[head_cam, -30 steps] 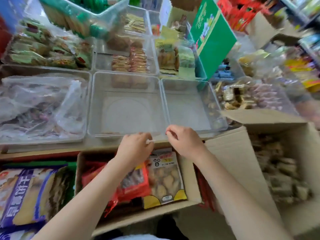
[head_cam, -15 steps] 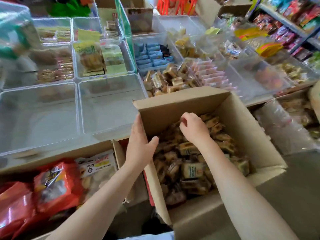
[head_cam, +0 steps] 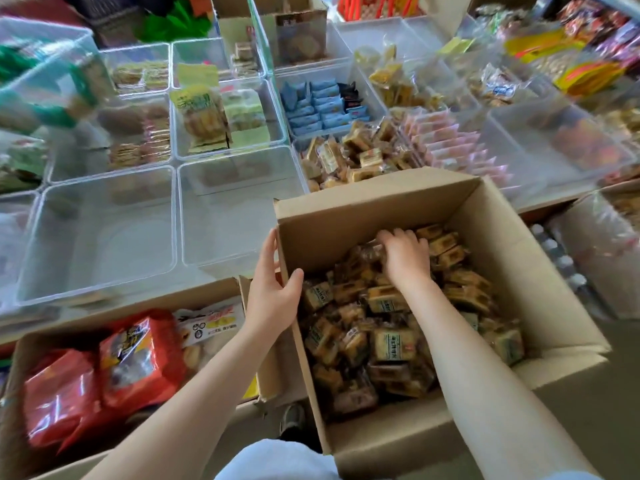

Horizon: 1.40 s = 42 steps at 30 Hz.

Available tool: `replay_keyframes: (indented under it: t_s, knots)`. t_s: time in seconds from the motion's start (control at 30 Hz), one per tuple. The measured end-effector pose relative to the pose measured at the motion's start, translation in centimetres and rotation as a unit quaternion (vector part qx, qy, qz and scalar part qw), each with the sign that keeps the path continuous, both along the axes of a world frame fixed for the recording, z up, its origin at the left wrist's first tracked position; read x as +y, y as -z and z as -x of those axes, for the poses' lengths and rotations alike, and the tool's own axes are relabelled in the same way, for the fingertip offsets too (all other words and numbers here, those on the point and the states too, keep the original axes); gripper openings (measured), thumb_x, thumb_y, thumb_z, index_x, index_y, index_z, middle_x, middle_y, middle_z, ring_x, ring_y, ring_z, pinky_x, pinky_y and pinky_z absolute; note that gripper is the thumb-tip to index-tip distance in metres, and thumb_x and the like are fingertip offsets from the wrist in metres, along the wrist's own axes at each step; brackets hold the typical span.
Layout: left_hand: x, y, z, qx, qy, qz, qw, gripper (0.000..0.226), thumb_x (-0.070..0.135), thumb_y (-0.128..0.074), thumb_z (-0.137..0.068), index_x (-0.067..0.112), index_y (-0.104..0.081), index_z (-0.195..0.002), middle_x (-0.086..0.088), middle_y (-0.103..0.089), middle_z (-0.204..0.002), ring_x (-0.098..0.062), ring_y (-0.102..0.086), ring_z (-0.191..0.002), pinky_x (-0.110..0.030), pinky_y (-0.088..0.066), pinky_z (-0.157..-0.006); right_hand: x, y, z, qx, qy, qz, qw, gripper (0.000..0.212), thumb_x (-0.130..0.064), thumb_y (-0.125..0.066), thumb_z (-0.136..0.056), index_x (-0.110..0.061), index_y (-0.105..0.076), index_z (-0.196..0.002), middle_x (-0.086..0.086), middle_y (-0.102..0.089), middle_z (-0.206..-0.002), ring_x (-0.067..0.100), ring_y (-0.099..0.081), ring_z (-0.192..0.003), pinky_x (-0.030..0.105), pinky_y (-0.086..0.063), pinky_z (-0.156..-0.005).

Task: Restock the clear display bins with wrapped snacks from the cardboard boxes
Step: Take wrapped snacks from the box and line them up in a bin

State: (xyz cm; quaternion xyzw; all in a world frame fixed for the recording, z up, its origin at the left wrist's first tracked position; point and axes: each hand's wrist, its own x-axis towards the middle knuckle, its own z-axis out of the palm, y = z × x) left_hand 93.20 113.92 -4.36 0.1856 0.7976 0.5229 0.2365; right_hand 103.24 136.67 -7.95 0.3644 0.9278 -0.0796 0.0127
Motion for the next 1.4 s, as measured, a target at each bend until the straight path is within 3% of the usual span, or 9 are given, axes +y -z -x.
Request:
replay_keyframes:
  t_s: [0.13,0.27,0.43,0.5,0.63,0.77,0.93,1.13,1.4]
  knots:
    - [0.4,-0.3,-0.1,-0.003,0.000,-0.008,1.000,0.075,0.020,-0.061,-0.099,0.048,-0.019,-0.155,0.030,-0.033,-0.139,-0.010,-0.040,-0.138,-0.038,-0.039,-0.112,-1.0,-4.6,-1.5,0.220,0.138,0.324,0.910,0.033,-0.022,-0.075,-0.088,-0.018,-0.055,-0.115,-0.002,-0.061,-0.108,0.016,-0.059,-0.097,0.028,-0.049,-0.076]
    - [0.4,-1.8,-0.4,0.023,0.023,0.018,0.999,0.078,0.034,-0.068,-0.094,0.039,-0.022,-0.156,0.027,-0.036,-0.138,0.001,-0.039,-0.127,-0.030,-0.038,-0.105,-3.9,-7.8,-2.5,0.395,0.180,0.665,0.607,0.032,-0.021,-0.064,-0.095,-0.009,-0.055,-0.123,0.015,-0.070,-0.115,0.022,-0.070,-0.096,0.033,-0.056,-0.081]
    - [-1.2,-6.0,1.2,-0.003,0.006,-0.083,0.997,0.048,0.058,-0.069,-0.083,0.031,-0.062,-0.122,0.011,-0.066,-0.118,-0.006,-0.062,-0.111,-0.025,-0.050,-0.090,-8.6,-9.5,0.0,0.405,0.093,0.753,0.510,0.045,-0.009,-0.063,-0.090,-0.006,-0.048,-0.132,0.019,-0.067,-0.120,0.034,-0.069,-0.105,0.037,-0.058,-0.087]
    - [-2.7,-7.2,2.8,-0.056,0.022,-0.123,0.991,0.047,0.046,-0.080,-0.079,0.022,-0.065,-0.117,0.000,-0.073,-0.107,-0.011,-0.069,-0.098,-0.022,-0.053,-0.079,-10.8,-9.9,1.8,0.396,0.062,0.734,0.548,0.044,-0.003,-0.065,-0.090,-0.009,-0.047,-0.130,0.014,-0.069,-0.114,0.033,-0.067,-0.110,0.040,-0.057,-0.090]
    - [-7.8,-7.6,7.8,-0.008,0.023,-0.105,0.994,0.032,0.006,-0.082,-0.079,0.022,-0.069,-0.103,-0.004,-0.073,-0.101,-0.017,-0.067,-0.089,-0.024,-0.055,-0.077,-14.4,-10.9,5.9,0.335,-0.040,0.607,0.720,0.036,-0.008,-0.073,-0.087,-0.012,-0.055,-0.119,0.004,-0.072,-0.103,0.017,-0.068,-0.102,0.025,-0.054,-0.084]
    - [-15.2,-6.0,13.4,0.028,0.021,-0.093,0.995,0.038,0.007,-0.084,-0.075,0.032,-0.068,-0.100,0.011,-0.073,-0.096,-0.011,-0.067,-0.087,-0.024,-0.056,-0.076,-19.0,-10.5,12.7,0.205,-0.164,0.446,0.856,0.031,-0.021,-0.077,-0.086,-0.021,-0.064,-0.114,-0.010,-0.069,-0.102,0.004,-0.065,-0.095,0.021,-0.052,-0.085]
    - [-26.7,0.3,22.2,0.107,-0.059,0.006,0.993,0.040,0.040,-0.073,-0.078,0.028,-0.068,-0.115,0.009,-0.069,-0.113,-0.010,-0.065,-0.101,-0.025,-0.052,-0.087,-29.0,-7.3,24.3,0.137,-0.257,0.326,0.899,0.027,-0.022,-0.077,-0.084,-0.021,-0.071,-0.110,-0.006,-0.069,-0.094,0.011,-0.064,-0.086,0.020,-0.049,-0.077]
    - [-37.8,10.9,29.6,0.301,0.003,0.343,0.890,0.067,0.043,-0.054,-0.087,0.006,-0.052,-0.143,-0.018,-0.041,-0.156,-0.034,-0.034,-0.147,-0.050,-0.029,-0.117,-37.3,0.7,38.4,0.065,-0.253,0.172,0.950,0.029,-0.020,-0.064,-0.086,-0.015,-0.065,-0.115,0.009,-0.062,-0.114,0.030,-0.055,-0.109,0.040,-0.048,-0.088]
    - [-39.3,14.7,29.5,0.361,0.040,0.347,0.865,0.078,0.046,-0.042,-0.093,0.009,-0.022,-0.159,-0.013,-0.011,-0.168,-0.028,-0.007,-0.156,-0.051,-0.008,-0.125,-41.5,8.4,45.6,-0.132,-0.251,0.200,0.938,0.030,-0.016,-0.062,-0.088,-0.020,-0.070,-0.117,0.009,-0.066,-0.114,0.028,-0.062,-0.106,0.028,-0.047,-0.081]
